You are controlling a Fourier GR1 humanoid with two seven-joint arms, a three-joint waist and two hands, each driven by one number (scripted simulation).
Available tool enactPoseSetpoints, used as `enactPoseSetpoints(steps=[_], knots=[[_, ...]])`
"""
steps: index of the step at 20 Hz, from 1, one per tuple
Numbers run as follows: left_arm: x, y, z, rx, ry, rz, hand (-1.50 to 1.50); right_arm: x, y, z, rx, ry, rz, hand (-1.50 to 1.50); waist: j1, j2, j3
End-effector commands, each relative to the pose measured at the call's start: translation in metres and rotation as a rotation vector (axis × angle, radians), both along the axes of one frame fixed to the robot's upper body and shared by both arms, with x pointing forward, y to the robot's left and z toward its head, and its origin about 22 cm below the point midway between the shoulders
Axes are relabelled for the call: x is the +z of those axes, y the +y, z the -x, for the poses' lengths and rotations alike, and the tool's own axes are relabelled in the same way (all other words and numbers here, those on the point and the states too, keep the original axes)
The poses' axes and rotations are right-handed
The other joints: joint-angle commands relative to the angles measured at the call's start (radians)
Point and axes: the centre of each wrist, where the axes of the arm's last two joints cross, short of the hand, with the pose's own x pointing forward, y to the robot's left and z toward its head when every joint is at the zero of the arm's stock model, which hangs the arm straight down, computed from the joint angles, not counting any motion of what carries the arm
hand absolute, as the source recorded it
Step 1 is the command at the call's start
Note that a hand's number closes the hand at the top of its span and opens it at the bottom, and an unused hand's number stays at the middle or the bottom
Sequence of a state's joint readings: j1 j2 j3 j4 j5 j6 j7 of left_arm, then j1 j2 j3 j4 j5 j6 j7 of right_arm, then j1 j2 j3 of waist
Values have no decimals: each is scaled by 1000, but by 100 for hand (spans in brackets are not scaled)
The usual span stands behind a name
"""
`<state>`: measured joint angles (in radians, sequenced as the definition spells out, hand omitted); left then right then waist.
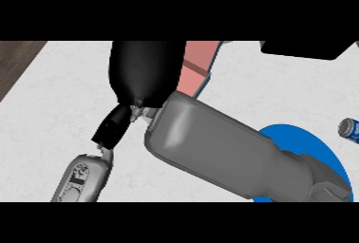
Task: Pick the lemon from the plate and place it in the cardboard box
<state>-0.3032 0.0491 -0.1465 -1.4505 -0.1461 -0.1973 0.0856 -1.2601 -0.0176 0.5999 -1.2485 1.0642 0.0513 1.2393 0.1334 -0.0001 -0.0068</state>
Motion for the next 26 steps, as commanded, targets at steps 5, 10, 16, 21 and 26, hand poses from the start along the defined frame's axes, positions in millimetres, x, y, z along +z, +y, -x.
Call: enactPoseSetpoints(steps=[5,10,16,21,26], knots=[[-2,4,1,9,-9,0,0,31,17,-14,-224,11,-170,150,-12,5,0],[1,-4,1,6,-16,14,0,48,18,-34,-247,15,-218,150,-8,16,0],[-1,7,3,12,-8,-7,0,42,14,-58,-295,30,-215,150,-24,15,2],[0,10,5,5,-18,-2,0,22,3,-83,-351,57,-166,150,-22,22,2],[-9,12,7,23,-26,7,0,4,-10,-105,-364,94,-140,150,-19,32,1]])
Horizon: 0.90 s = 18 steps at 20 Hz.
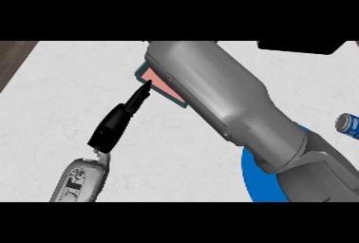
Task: Pick the lemon from the plate and place it in the cardboard box
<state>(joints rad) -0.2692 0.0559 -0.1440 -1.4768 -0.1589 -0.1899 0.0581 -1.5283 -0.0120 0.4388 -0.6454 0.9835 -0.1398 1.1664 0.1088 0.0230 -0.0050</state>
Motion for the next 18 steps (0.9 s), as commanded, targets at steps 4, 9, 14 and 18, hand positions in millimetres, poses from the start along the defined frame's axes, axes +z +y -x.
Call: enactPoseSetpoints(steps=[4,9,14,18], knots=[[1,-9,-1,-15,7,5,0,-50,-23,-26,-181,70,-106,150,8,8,1],[3,1,-4,8,-3,2,0,-70,-43,-33,-219,132,-367,-150,-4,6,3],[6,-12,-8,-8,-5,8,0,-77,-50,-37,-155,90,-443,-150,-4,8,3],[7,-5,0,2,-12,10,0,-89,-57,-37,-116,-59,-558,-150,0,3,4]])
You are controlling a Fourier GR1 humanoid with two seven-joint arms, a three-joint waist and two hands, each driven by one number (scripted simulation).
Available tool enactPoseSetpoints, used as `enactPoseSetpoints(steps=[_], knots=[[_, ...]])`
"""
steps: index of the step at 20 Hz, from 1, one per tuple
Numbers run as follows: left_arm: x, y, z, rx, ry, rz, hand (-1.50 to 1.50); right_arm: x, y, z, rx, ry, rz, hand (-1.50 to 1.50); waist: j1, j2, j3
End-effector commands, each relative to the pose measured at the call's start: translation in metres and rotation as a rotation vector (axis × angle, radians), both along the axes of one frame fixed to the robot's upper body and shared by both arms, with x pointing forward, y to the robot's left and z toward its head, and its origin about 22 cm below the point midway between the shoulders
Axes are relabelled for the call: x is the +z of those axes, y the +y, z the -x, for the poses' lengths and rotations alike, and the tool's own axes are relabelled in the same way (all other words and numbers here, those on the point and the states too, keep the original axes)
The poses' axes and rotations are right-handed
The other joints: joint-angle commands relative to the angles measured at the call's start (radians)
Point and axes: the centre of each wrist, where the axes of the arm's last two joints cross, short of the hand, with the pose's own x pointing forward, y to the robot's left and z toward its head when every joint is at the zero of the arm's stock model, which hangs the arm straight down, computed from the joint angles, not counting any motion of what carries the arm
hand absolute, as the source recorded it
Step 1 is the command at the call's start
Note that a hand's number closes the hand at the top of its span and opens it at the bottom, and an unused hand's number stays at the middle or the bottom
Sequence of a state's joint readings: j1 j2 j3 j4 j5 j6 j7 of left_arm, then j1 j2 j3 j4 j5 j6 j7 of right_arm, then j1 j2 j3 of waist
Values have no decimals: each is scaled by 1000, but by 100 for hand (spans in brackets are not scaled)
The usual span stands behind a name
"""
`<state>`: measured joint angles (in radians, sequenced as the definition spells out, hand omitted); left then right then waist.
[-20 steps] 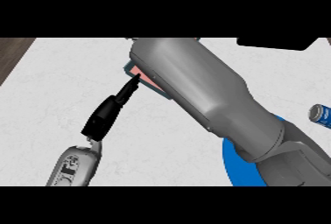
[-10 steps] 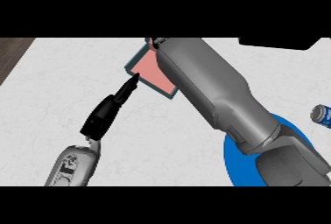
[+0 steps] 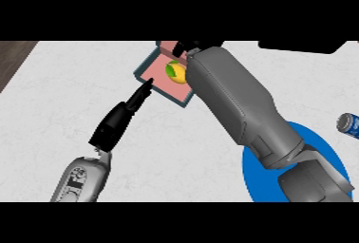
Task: Pick the lemon from the plate and place it in the cardboard box
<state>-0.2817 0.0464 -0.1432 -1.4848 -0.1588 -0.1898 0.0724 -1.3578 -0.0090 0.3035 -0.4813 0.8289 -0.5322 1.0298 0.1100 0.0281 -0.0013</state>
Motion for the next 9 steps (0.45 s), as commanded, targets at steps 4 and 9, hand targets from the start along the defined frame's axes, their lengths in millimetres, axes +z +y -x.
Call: enactPoseSetpoints(steps=[4,9], knots=[[5,4,1,15,-11,-10,0,3,2,3,-92,-358,-295,-150,-16,-8,1],[3,14,-4,70,16,10,0,-5,-4,11,-103,-515,-481,-150,-63,-23,2]])
